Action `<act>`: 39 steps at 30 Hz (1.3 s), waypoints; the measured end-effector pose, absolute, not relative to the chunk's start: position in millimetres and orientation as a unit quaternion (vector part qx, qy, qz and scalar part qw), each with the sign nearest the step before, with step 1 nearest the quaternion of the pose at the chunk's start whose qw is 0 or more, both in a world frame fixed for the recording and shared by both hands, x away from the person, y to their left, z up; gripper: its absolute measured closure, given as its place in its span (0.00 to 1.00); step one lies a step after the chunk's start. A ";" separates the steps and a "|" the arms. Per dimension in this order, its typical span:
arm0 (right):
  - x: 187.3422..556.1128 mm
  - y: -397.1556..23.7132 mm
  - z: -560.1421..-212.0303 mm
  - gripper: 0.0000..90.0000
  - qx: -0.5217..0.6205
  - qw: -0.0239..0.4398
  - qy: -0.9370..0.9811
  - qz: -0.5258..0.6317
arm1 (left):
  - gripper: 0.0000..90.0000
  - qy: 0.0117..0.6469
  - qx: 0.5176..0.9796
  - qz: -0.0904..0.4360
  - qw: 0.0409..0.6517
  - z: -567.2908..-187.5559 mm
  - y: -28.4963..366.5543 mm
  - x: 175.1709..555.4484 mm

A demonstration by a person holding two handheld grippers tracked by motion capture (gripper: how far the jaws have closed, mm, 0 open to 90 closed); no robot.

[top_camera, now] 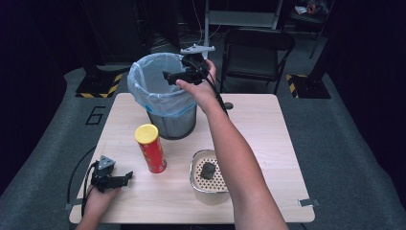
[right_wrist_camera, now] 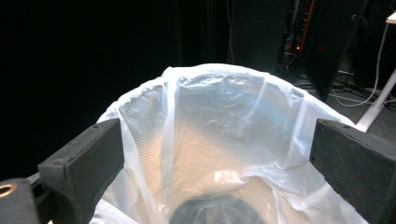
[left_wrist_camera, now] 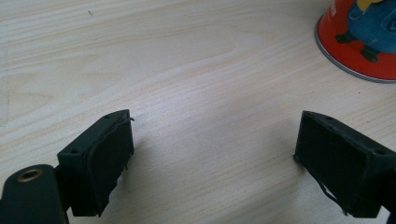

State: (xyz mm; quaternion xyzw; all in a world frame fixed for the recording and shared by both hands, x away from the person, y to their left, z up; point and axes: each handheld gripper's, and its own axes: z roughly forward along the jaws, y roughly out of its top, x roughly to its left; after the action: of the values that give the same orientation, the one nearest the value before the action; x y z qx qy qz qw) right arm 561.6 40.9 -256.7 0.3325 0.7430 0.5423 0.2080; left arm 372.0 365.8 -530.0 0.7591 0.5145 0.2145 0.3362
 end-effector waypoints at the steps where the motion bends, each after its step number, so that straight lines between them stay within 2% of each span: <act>1: 560.9 37.2 -257.3 0.03 0.334 0.209 0.740 0.545 | 0.12 0.513 0.759 0.217 0.336 -530.1 365.8 371.9; 6: 553.3 22.5 -256.4 0.05 0.327 0.212 0.742 0.546 | 0.12 0.521 0.757 0.203 0.339 -528.5 366.5 370.9; 12: 539.3 0.0 -255.7 0.15 0.309 0.219 0.750 0.543 | 0.13 0.524 0.754 0.200 0.342 -527.4 366.4 370.8; 21: 519.9 -27.9 -265.0 0.17 0.303 0.219 0.755 0.540 | 0.13 0.528 0.739 0.188 0.374 -516.6 363.0 366.5; 30: 506.6 -55.8 -277.8 0.20 0.311 0.218 0.750 0.540 | 0.13 0.488 0.756 0.188 0.393 -496.4 348.8 357.0; 35: 500.2 -70.2 -282.6 0.26 0.317 0.229 0.747 0.538 | 0.13 0.476 0.759 0.188 0.403 -488.1 342.1 353.4; 39: 495.7 -81.7 -286.8 0.27 0.320 0.233 0.743 0.540 | 0.13 0.467 0.759 0.181 0.416 -483.1 337.1 350.5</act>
State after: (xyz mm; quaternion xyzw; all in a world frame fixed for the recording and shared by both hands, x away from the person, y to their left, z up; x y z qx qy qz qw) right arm 495.7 -81.7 -286.8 0.3201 0.7426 0.5403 0.2329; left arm 350.5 337.1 -483.1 0.7587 0.4669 0.1815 0.4164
